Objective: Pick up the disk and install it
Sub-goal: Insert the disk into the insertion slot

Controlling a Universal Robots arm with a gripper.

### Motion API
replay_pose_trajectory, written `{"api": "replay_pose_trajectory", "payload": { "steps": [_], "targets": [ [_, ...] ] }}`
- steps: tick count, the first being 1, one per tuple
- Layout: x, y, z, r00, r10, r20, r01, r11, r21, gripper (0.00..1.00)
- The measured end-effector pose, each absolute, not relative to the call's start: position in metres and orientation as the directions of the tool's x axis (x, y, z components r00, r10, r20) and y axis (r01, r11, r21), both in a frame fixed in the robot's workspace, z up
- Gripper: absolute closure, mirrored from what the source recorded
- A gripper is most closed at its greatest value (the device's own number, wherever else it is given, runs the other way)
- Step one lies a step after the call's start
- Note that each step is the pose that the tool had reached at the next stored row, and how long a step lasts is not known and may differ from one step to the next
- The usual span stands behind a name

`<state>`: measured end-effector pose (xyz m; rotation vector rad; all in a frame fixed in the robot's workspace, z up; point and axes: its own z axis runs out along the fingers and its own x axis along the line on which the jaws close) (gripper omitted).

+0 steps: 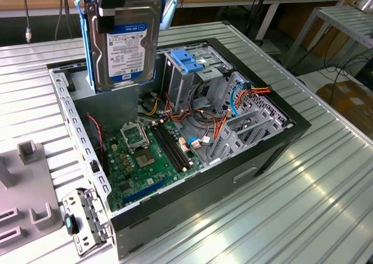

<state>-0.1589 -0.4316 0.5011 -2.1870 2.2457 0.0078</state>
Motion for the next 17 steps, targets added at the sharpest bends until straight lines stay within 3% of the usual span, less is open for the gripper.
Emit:
{"api": "replay_pose_trajectory", "payload": {
  "steps": [17],
  "targets": [
    [-0.1576,-0.4385,0.5011,-0.026,-1.0,-0.008,-1.0,0.026,-0.001,0.63]
  ]
}}
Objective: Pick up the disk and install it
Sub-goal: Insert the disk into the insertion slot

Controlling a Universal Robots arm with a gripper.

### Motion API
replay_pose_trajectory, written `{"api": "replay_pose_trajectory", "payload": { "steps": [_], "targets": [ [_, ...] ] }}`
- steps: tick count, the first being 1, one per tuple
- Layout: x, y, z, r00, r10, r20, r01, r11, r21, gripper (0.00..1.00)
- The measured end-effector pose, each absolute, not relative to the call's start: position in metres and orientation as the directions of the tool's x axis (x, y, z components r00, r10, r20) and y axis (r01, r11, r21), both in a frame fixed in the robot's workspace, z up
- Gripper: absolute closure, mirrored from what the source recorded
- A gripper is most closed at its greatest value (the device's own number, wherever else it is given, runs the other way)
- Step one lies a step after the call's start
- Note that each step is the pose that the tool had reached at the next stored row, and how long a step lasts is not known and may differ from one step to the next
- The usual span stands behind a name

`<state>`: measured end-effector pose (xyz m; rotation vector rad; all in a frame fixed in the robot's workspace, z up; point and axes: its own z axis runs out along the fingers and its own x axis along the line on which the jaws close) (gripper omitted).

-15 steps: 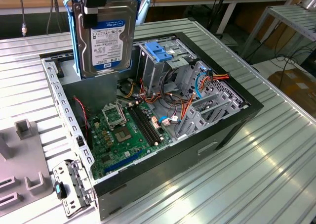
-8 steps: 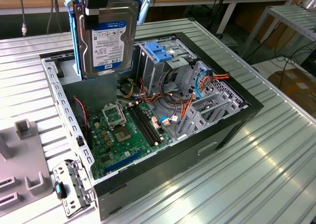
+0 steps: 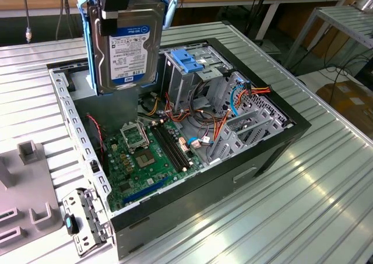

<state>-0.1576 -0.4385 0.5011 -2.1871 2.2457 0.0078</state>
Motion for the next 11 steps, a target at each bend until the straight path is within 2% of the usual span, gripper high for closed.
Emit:
{"api": "replay_pose_trajectory", "payload": {
  "steps": [11],
  "targets": [
    [-0.151,-0.4394,0.5011,-0.026,-1.0,-0.008,-1.0,0.026,-0.001,0.63]
  ]
}}
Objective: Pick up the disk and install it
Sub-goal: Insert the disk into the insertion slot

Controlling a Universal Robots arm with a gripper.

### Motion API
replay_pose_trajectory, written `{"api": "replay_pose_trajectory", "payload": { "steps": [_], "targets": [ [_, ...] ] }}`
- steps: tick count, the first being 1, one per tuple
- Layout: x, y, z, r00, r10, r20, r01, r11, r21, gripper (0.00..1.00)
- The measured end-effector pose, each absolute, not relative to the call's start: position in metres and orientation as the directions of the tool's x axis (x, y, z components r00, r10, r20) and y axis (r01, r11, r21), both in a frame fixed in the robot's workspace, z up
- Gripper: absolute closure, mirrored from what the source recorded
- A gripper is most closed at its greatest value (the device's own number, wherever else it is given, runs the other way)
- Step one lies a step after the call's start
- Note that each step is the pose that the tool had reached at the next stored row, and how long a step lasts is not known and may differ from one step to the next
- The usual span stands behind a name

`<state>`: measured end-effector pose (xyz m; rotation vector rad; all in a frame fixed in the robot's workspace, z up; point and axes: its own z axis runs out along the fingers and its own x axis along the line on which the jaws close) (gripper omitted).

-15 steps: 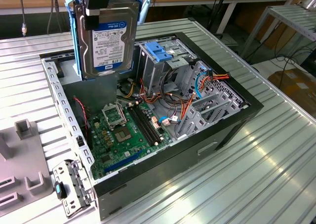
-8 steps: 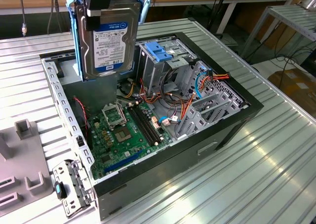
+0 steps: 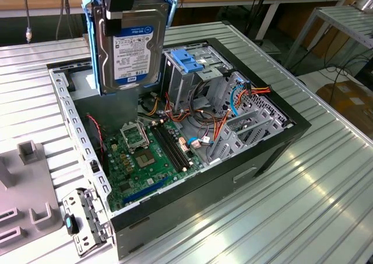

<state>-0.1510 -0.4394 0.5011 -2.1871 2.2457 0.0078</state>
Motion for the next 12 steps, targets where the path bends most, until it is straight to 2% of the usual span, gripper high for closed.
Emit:
{"api": "replay_pose_trajectory", "payload": {
  "steps": [12],
  "targets": [
    [-0.1476,-0.4413,0.5011,-0.026,-1.0,-0.008,-1.0,0.026,-0.001,0.63]
  ]
}}
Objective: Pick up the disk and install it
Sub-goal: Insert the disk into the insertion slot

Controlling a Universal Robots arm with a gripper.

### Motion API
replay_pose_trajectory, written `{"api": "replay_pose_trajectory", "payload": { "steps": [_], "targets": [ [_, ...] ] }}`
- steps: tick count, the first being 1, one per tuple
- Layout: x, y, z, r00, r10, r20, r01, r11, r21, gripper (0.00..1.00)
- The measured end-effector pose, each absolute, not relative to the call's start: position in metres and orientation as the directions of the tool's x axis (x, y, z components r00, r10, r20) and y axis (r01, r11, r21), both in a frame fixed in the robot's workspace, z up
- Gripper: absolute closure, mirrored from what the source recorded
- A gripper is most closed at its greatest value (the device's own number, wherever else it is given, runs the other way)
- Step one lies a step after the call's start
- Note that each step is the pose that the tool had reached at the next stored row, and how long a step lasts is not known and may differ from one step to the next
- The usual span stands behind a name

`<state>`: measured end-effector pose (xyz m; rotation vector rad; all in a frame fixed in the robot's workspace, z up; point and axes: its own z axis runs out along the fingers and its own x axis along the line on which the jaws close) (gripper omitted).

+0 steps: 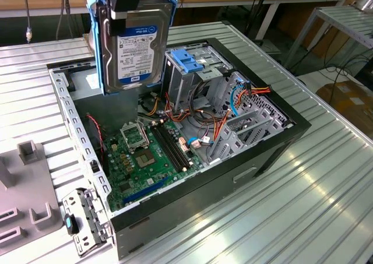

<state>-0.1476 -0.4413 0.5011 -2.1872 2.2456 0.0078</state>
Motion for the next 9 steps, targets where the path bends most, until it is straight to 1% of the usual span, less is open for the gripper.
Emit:
{"api": "replay_pose_trajectory", "payload": {
  "steps": [9],
  "targets": [
    [-0.1474,-0.4496,0.5011,-0.027,-1.0,-0.008,-1.0,0.027,-0.001,0.63]
  ]
}}
